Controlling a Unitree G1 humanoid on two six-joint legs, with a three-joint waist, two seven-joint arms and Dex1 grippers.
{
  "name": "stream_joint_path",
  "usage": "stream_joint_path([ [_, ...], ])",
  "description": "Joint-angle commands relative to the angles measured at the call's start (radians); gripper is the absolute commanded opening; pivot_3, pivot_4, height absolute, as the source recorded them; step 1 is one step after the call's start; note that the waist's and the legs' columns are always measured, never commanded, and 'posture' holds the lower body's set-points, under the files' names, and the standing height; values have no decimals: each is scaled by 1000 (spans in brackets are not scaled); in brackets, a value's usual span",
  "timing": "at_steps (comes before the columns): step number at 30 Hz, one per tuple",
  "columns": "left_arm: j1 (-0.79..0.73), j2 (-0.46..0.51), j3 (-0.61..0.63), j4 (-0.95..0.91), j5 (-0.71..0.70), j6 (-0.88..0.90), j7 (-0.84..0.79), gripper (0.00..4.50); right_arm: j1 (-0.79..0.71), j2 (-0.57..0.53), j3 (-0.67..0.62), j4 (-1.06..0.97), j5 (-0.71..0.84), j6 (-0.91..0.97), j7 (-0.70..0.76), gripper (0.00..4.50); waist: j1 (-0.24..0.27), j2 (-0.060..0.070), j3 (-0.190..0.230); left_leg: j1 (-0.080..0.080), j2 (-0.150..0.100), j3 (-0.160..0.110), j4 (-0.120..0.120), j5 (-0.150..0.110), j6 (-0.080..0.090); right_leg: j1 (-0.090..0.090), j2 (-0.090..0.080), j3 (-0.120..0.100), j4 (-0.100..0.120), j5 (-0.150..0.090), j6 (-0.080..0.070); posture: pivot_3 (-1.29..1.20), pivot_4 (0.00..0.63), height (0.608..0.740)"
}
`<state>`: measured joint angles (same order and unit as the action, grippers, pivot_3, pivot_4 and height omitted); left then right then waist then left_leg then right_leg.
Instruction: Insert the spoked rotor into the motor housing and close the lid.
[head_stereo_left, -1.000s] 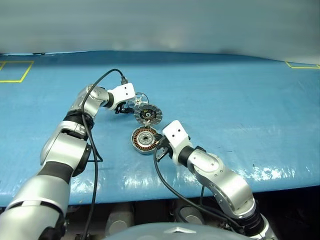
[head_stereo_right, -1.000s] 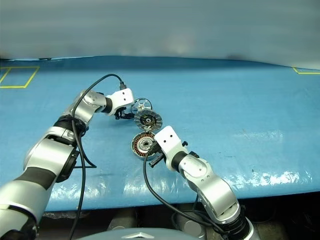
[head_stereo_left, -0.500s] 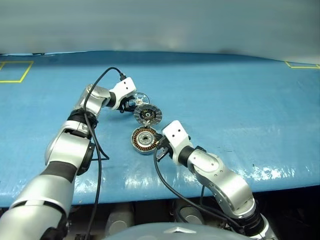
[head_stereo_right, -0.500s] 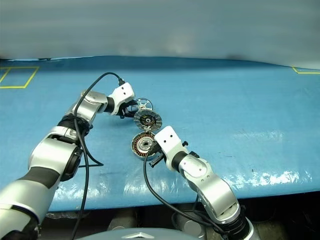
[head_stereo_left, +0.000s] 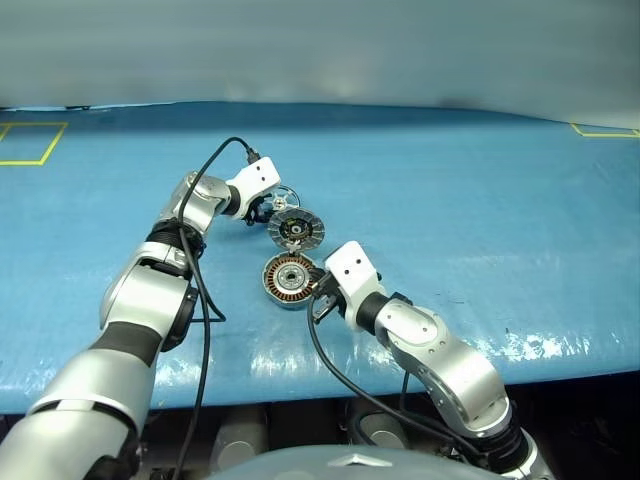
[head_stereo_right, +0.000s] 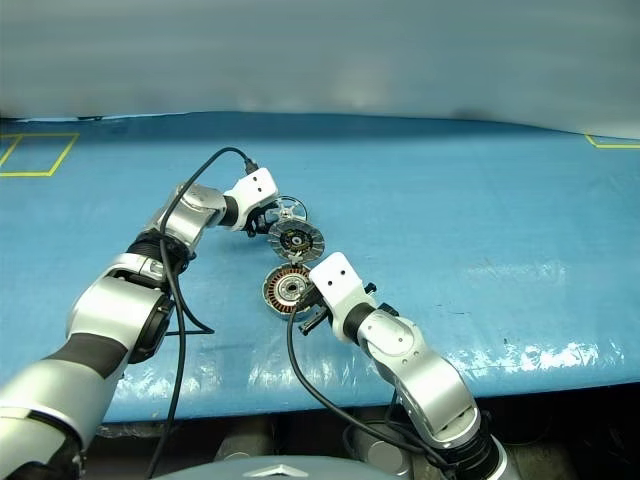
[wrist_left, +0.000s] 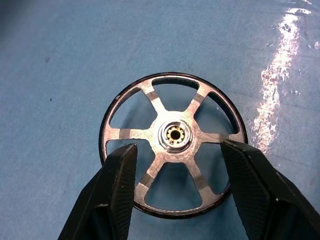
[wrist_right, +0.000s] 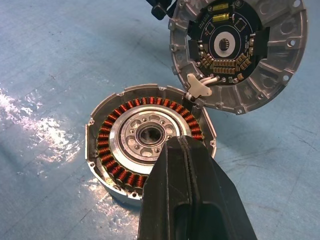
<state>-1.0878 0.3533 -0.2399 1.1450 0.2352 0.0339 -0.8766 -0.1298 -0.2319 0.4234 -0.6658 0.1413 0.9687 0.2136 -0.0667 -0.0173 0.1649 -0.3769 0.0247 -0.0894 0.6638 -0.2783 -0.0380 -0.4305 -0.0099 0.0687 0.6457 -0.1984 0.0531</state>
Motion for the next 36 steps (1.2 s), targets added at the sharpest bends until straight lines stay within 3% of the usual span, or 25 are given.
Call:
stream_joint_path([
  [1,-8,-5,-11,10,18,-11,23,2882,2,4,-3,-16,-3,-11,-3,0,0,0,0,0,0,0,0,0,0,0,0,0,0,0,0,0,150,740],
  [14,0,4,-16,30,38,6,57,2882,2,6,-4,-12,-4,-14,-4,0,0,0,0,0,0,0,1,0,0,0,0,0,1,0,0,0,150,740],
  [17,5,4,-15,31,36,13,58,2300,1,7,-4,-11,-4,-15,-4,0,0,0,0,0,0,0,1,0,0,1,0,0,1,0,0,0,150,740],
  [21,10,5,-13,28,34,18,54,1047,0,7,-4,-10,-4,-15,-3,0,0,0,-1,2,0,0,1,0,0,2,0,0,1,0,0,0,150,740],
  [29,11,23,5,17,20,15,40,1016,0,8,-6,-13,-2,-10,-5,0,-1,0,-1,3,0,0,2,0,0,3,0,0,2,0,0,0,150,740],
  [36,11,118,48,-42,-7,-25,46,1016,4,12,-8,-17,-1,-10,-7,0,-8,0,-1,2,0,0,1,0,0,1,0,0,2,0,0,0,150,740],
])
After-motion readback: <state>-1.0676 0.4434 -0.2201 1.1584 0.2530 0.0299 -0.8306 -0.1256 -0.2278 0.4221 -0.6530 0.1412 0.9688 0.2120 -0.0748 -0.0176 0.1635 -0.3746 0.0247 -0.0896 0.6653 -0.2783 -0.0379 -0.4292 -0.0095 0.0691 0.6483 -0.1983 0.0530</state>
